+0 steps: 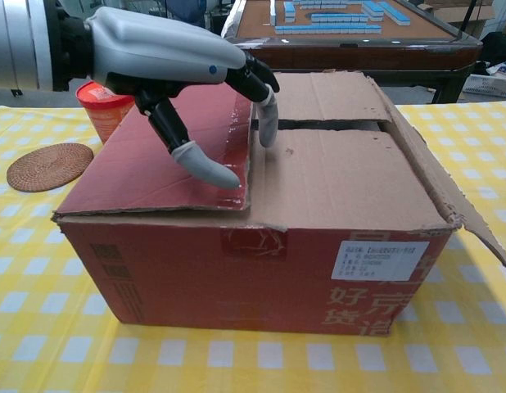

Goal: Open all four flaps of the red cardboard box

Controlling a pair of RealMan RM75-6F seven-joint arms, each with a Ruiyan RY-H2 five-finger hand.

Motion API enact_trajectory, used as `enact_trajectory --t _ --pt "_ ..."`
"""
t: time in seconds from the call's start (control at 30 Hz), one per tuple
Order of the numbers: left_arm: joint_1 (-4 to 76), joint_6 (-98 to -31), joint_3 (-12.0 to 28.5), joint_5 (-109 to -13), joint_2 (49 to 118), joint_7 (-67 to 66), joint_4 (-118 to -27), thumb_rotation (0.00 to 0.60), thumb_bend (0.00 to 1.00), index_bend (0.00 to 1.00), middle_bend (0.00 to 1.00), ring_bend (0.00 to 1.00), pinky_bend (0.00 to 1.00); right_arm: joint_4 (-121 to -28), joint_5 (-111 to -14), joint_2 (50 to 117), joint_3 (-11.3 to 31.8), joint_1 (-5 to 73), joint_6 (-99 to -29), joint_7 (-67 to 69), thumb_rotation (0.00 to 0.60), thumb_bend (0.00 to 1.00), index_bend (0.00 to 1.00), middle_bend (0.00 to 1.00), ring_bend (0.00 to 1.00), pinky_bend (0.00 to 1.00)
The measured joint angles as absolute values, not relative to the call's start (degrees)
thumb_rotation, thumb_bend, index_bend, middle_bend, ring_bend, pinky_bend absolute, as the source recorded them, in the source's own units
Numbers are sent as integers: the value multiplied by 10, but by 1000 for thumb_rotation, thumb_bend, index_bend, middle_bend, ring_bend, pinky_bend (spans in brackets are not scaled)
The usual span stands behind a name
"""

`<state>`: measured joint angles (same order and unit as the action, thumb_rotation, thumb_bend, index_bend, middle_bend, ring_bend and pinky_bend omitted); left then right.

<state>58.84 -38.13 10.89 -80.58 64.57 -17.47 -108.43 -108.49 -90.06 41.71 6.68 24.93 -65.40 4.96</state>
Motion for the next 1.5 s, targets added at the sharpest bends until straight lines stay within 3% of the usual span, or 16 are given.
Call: enact_trajectory --t 0.17,0.43,1.5 --pt "589 -398 102 -792 646 -216 -1087 259 163 481 368 91 0 -1084 -901 420 68 251 -654 52 600 763 296 334 240 176" --pt "578 -431 96 -791 619 -249 -1106 261 163 500 388 101 0 -1082 -901 422 70 252 -655 57 600 766 296 334 240 177" --pt "494 -516 123 -753 349 -268 -1279 261 163 496 388 103 0 -1075 -914 421 79 264 -659 86 600 771 296 334 240 177"
